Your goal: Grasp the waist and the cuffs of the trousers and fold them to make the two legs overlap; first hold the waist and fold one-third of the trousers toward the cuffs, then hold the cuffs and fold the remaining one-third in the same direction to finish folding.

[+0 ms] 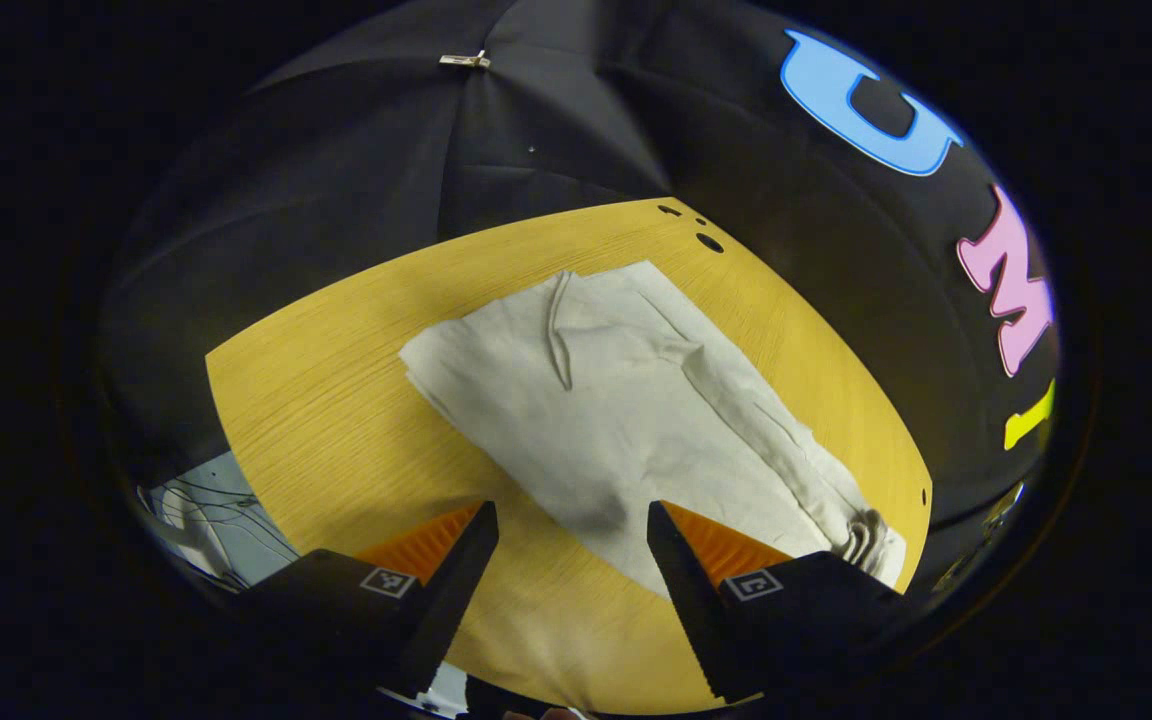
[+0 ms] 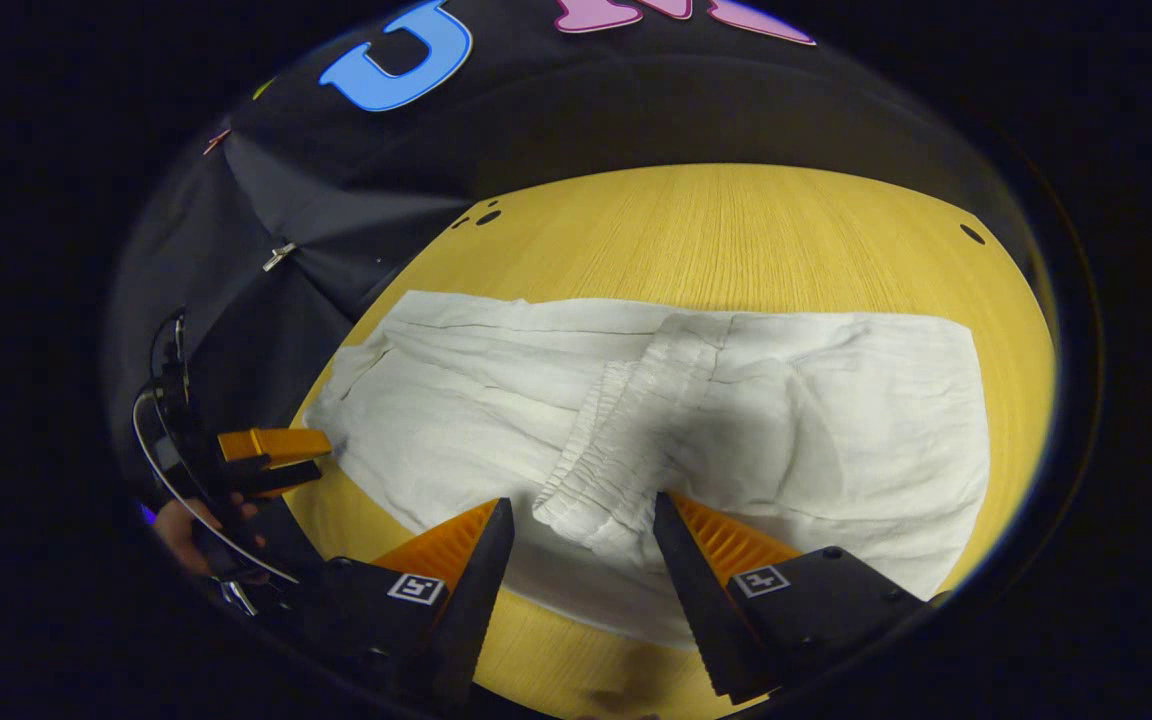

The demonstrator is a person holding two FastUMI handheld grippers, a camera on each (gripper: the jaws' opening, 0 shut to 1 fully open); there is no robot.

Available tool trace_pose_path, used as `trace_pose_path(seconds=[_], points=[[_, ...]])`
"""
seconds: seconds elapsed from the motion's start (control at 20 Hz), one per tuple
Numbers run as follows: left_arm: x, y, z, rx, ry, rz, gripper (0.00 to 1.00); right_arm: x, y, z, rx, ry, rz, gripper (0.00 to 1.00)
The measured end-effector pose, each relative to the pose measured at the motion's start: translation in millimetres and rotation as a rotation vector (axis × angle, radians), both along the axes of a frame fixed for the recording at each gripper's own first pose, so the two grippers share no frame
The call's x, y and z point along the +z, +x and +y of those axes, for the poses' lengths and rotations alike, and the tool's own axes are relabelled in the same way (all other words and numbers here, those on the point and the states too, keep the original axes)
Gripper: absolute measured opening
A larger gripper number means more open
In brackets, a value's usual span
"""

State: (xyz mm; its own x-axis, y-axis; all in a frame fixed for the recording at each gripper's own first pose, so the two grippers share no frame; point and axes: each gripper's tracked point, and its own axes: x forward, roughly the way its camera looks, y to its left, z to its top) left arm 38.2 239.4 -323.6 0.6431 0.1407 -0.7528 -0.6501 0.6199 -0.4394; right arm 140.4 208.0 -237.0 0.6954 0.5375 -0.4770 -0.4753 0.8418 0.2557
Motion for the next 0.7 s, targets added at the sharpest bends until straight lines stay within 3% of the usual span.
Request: trace_pose_path(seconds=[0.3, 0.35, 0.4, 0.45, 0.5, 0.55, 0.65, 0.7], points=[[-4, 57, 13, 0.001, 0.048, 0.073, 0.99, 0, 0, -1, 0.027, 0.012, 0.006, 0.88], [-7, 62, 15, -0.012, 0.079, 0.102, 0.96, -1, 1, -1, 0.031, 0.010, 0.005, 0.88], [-10, 68, 19, -0.032, 0.129, 0.154, 0.85, -1, 0, 1, 0.034, 0.008, 0.001, 0.88], [-13, 72, 23, -0.046, 0.168, 0.189, 0.82, -1, 0, 2, 0.035, 0.009, 0.000, 0.88], [-15, 74, 20, -0.056, 0.211, 0.222, 0.68, -1, 0, 2, 0.035, 0.011, 0.001, 0.88], [-15, 73, 19, -0.075, 0.241, 0.256, 0.63, -1, -1, 0, 0.035, 0.013, 0.001, 0.88], [-13, 87, 14, -0.107, 0.246, 0.222, 0.49, -2, 0, -3, 0.028, 0.010, -0.003, 0.88], [-13, 90, 15, -0.099, 0.238, 0.219, 0.21, -1, 0, -5, 0.028, 0.014, -0.002, 0.80]])
